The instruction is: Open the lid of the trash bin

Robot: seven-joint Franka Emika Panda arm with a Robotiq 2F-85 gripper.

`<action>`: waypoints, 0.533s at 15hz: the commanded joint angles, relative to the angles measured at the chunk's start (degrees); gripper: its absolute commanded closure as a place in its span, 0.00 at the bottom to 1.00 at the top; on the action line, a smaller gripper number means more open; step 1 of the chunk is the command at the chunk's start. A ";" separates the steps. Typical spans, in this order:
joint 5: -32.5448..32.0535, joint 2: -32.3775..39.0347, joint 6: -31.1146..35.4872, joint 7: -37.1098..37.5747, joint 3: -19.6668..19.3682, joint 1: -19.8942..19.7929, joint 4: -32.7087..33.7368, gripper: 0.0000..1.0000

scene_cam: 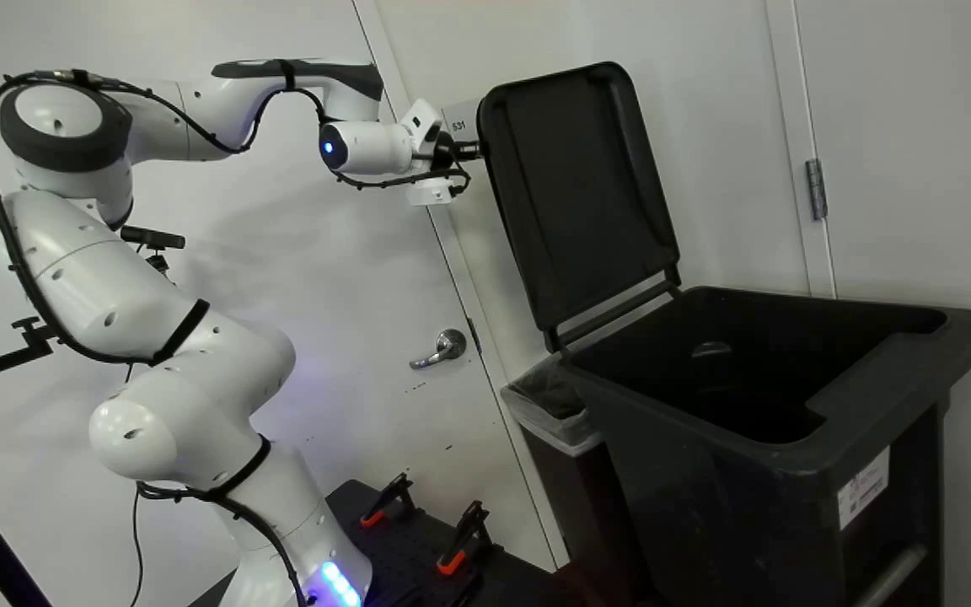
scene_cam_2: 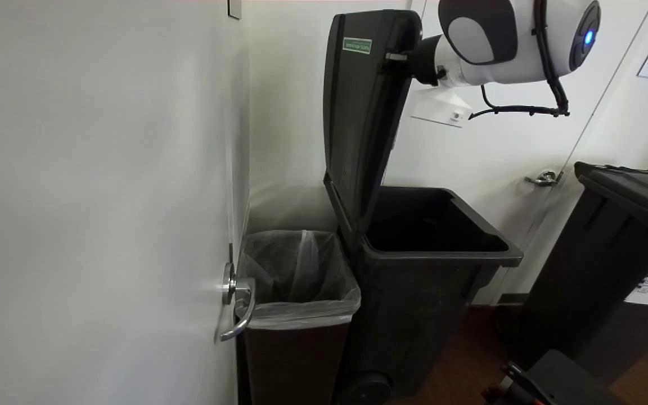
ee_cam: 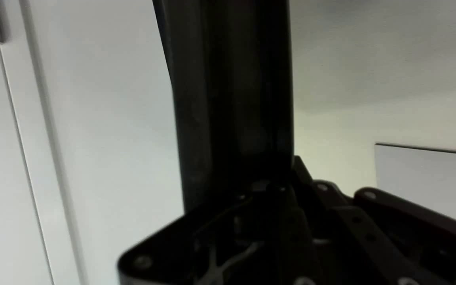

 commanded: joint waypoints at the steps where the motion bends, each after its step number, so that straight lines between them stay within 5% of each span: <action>1: -0.17 2.26 -1.34 -2.46 8.43 -6.21 1.72 0.98; 5: -0.22 -1.34 -1.71 -2.93 17.35 -13.53 2.99 0.98; 6: -6.51 -4.30 -3.06 5.40 20.32 -16.19 2.26 0.98; 8: -10.88 -7.85 -3.84 10.74 24.26 -19.97 2.60 0.98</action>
